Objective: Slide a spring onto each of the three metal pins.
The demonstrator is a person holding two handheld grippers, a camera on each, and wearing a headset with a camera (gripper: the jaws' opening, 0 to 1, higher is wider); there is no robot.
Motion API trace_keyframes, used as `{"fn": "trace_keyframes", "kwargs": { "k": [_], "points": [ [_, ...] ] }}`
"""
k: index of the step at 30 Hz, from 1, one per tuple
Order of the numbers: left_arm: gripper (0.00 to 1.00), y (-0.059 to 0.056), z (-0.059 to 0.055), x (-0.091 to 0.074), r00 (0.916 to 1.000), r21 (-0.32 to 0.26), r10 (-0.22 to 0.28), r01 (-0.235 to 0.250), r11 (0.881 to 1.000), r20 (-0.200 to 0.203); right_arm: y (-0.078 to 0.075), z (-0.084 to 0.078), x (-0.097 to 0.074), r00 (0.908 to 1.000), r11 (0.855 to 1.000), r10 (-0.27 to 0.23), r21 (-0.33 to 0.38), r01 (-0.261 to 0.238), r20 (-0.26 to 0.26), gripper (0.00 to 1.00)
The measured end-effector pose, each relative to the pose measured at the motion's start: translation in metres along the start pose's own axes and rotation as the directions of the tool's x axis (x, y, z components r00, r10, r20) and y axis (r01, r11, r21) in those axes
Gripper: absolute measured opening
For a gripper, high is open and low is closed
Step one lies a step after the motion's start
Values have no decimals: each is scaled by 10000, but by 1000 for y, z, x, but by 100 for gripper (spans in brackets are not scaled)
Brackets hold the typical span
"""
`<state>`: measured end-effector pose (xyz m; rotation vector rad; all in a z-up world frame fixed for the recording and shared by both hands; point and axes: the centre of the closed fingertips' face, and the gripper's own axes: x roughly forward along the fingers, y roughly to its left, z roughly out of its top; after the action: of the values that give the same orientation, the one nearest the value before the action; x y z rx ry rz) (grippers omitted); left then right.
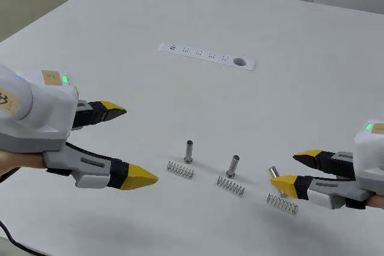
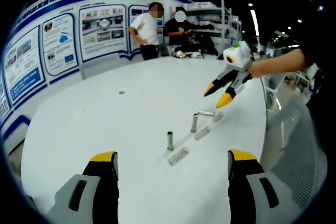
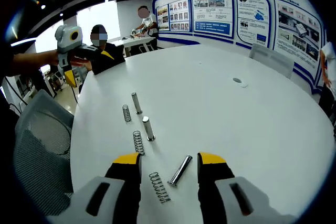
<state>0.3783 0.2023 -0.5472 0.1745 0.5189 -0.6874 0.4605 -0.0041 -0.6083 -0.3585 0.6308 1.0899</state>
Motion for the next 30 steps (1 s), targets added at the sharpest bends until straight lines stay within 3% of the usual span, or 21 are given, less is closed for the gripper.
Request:
{"fn": "trace_keyframes", "kwargs": {
  "k": [4,8,12,16,20,27,30],
  "points": [
    [86,3,-4,0,10000,-224,50,-51,9997,-22,-7,-7,9,9984,9988,-404,-298,392,-406,36],
    [85,2,-3,1,9997,-386,47,-38,9992,226,-20,-13,17,9954,9975,-683,127,693,-677,33],
    [85,-1,-12,3,9999,-395,-27,31,9992,100,-26,-18,25,9922,9921,-857,843,933,-900,31],
    [85,-1,-17,2,10000,-573,-24,30,9984,93,-27,-25,30,9869,9849,-1036,1258,1192,-1238,29],
    [84,3,-16,-1,9990,-994,88,-44,9950,439,-23,-28,34,9843,9823,-1039,1402,1240,-1427,28],
    [82,3,-21,-2,9994,-1024,136,-103,9947,314,-25,-27,42,9818,9779,-1176,1547,1406,-1492,26],
    [82,3,-23,-2,9994,-1012,140,-108,9948,314,-28,-30,44,9741,9769,-1383,1371,1638,-1789,25]
  ]
}}
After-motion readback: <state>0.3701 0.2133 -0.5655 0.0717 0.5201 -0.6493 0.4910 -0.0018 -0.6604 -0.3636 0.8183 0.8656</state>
